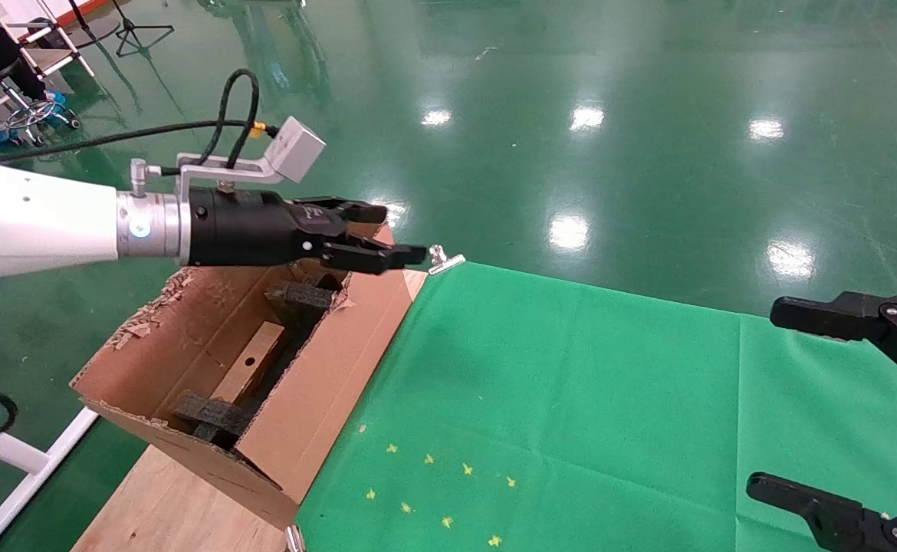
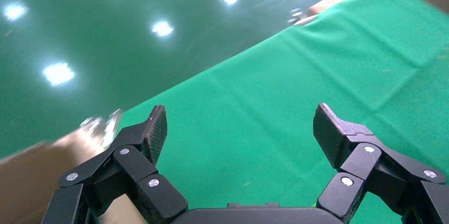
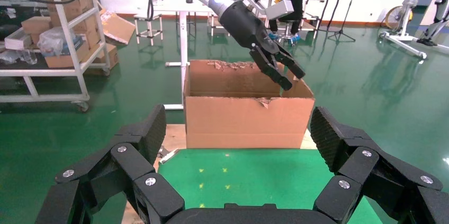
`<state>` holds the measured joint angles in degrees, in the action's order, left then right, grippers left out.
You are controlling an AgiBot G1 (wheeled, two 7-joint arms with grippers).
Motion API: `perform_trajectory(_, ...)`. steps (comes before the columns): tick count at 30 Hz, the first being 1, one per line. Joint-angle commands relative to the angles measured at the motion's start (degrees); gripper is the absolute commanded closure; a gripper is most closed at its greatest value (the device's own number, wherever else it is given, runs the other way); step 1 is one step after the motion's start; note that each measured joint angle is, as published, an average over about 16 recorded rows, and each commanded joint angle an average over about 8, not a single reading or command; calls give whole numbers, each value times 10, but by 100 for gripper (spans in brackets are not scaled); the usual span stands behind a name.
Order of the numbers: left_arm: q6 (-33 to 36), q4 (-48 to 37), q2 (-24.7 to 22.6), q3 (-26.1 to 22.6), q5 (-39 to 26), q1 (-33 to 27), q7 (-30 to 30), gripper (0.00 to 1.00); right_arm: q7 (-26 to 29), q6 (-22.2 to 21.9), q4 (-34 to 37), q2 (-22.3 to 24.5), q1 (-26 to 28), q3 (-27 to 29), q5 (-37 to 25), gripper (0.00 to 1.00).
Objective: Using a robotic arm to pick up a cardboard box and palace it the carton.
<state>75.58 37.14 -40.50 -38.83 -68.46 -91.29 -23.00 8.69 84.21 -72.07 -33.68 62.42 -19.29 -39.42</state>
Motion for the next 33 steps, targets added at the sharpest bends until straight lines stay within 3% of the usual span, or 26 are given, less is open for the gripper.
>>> perform_trajectory(1, 7, 24, 4, 15, 17, 19, 8, 0, 0, 0, 0, 0, 0, 0, 0, 0)
perform_trajectory(33, 105, 377, 56, 236, 275, 307, 125, 0, 0, 0, 0, 0, 0, 0, 0, 0)
